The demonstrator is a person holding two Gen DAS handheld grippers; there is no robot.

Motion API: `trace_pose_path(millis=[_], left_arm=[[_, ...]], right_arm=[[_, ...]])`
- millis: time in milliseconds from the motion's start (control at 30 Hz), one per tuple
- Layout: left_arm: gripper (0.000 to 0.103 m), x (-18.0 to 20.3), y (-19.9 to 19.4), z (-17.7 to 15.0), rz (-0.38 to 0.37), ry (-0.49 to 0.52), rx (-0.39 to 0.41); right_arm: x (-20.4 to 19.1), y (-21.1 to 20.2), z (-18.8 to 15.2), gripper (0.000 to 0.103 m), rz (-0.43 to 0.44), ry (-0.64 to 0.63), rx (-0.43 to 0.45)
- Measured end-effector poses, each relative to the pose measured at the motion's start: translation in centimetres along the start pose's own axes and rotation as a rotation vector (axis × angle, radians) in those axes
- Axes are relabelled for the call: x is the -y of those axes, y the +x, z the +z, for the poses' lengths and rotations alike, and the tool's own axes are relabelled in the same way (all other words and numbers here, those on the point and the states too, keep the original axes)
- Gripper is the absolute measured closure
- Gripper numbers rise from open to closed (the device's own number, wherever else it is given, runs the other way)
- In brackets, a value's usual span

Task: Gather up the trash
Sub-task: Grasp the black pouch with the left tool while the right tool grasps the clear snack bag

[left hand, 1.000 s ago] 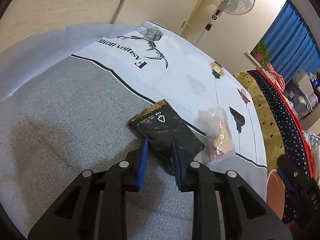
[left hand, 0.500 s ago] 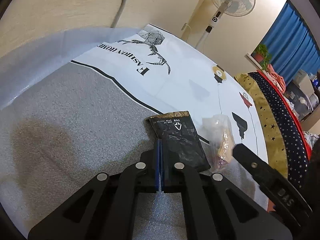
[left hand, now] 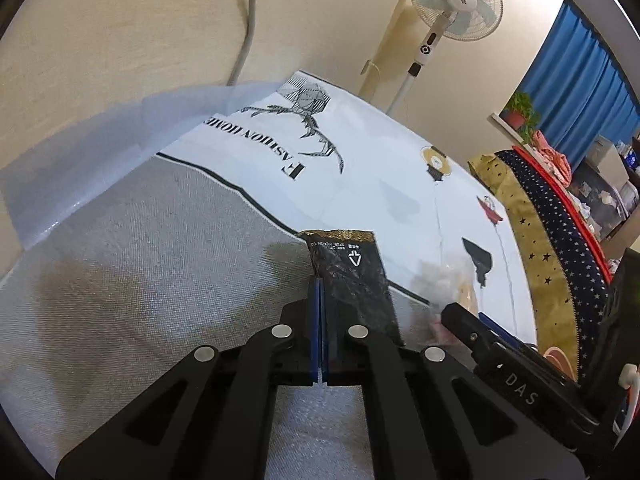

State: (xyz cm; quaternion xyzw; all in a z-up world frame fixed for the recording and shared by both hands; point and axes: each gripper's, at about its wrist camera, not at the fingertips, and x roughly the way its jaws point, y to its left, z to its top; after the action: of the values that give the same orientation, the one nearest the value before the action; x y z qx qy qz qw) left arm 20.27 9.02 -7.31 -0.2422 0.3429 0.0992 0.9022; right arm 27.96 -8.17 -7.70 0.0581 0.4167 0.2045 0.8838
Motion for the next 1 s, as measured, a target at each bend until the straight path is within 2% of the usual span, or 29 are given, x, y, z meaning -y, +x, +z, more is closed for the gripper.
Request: trace_pose_path(millis=[433, 1000], left_arm=[[0.103, 2.2, -3.8, -0.4, -0.046, 0.072, 0.034], [0.103, 5.8, -9.9, -3.1, -0.112, 0.218, 0.057]], right_arm=[[1.0, -7.8, -0.4, 0.067, -0.041, 0.022, 0.126], [2.3, -18.7, -4.3, 0.067, -0.113, 0.034, 0.224]])
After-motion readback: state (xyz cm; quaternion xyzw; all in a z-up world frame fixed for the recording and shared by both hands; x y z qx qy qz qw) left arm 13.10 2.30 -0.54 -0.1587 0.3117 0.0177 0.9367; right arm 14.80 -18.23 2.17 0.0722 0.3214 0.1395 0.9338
